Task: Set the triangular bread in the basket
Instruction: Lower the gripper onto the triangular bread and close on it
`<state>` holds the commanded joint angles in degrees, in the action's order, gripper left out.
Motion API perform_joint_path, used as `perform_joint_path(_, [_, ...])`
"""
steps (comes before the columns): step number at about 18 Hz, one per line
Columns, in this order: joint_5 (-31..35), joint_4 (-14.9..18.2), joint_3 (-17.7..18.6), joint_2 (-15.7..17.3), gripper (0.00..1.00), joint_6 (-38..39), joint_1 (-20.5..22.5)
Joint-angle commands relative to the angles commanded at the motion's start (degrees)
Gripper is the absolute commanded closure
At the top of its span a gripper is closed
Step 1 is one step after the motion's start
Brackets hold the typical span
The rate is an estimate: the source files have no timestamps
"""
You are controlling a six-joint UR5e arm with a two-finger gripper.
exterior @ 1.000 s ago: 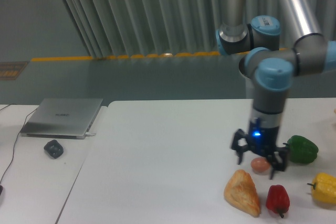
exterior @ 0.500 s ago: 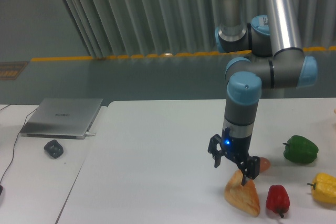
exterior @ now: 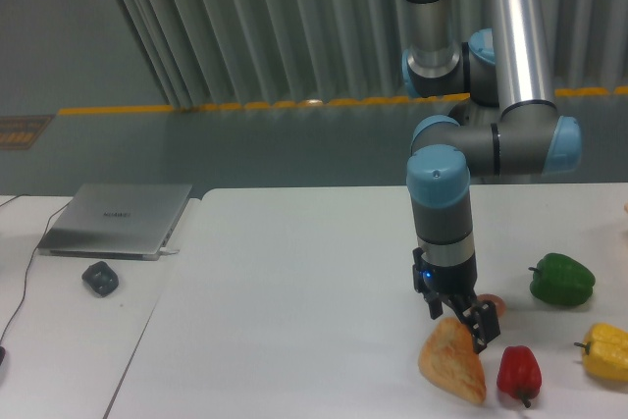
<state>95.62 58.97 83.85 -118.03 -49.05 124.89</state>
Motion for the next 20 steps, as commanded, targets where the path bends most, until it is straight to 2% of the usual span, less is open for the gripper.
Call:
perform_joint_path(12, [0.00,-0.09,-0.26,-3.34,0.00,2.46,-1.40])
perform_joint_path(16, [0.00,-0.09,-0.44,-3.96,0.35,4.48,-1.67])
perform_joint_path(17, [0.09,-0.09,-0.44,-4.22,0.40,4.57,-1.67])
perform_joint_path(20, [0.35,0.09,-0.61,-4.05,0.85,5.10,-1.67])
